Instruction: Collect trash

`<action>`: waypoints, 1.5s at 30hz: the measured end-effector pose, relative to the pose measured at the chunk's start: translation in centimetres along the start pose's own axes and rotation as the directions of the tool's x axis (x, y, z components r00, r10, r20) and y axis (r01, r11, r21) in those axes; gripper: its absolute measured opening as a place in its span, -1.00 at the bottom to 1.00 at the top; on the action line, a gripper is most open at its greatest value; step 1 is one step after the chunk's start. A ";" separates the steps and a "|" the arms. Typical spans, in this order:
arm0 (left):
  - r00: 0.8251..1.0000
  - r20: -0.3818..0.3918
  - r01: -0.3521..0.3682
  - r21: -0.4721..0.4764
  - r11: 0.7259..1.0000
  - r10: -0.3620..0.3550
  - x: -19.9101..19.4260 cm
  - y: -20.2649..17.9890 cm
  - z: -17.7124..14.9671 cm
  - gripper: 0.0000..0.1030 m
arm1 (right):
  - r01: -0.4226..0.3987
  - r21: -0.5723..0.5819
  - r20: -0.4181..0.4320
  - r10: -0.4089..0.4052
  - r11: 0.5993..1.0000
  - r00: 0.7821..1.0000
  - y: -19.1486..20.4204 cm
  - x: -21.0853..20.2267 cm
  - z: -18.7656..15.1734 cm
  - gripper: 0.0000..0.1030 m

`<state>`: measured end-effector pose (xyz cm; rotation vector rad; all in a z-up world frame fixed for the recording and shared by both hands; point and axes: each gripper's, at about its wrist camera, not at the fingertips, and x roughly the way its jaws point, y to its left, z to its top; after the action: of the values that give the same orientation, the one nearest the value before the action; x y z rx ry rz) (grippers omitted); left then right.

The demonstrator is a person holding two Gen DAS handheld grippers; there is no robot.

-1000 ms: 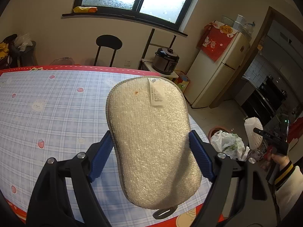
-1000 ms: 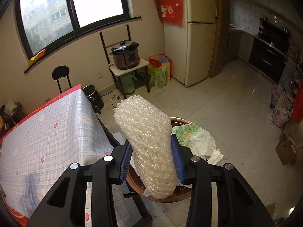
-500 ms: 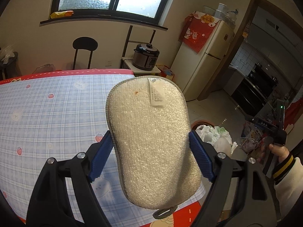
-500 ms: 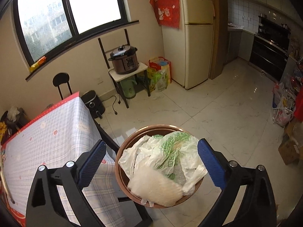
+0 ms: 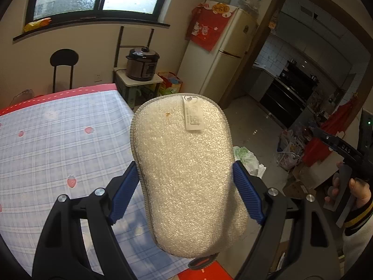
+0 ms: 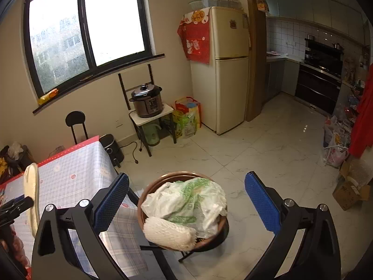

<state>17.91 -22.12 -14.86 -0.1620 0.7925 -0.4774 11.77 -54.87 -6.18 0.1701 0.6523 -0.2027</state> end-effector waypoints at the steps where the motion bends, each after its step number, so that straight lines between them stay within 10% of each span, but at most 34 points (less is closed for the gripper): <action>1: 1.000 -0.010 0.016 0.011 1.000 -0.016 0.9 -0.8 0.3 0.56 | 0.008 0.004 0.001 -0.008 1.000 1.000 -0.4 -0.4 -0.1 0.90; 21: 0.962 -0.214 0.205 0.145 0.968 -0.172 19.8 -15.1 6.6 0.87 | 0.134 0.158 -0.034 -0.131 0.978 0.991 -9.5 -3.3 -4.1 0.90; 34: 0.986 -0.039 0.167 0.185 0.968 -0.163 6.1 -10.4 8.6 0.87 | 0.140 0.192 0.057 -0.154 0.971 0.986 -5.6 -8.7 -3.3 0.90; 45: 0.986 0.139 0.055 0.251 0.966 -0.092 -11.4 -4.6 8.4 0.88 | 0.213 0.104 0.156 -0.228 0.971 0.961 5.3 -17.5 -1.7 0.90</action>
<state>15.43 -21.10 -0.16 0.0042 0.5754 -0.6229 -1.54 -47.04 3.71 0.1610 0.4947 -0.4561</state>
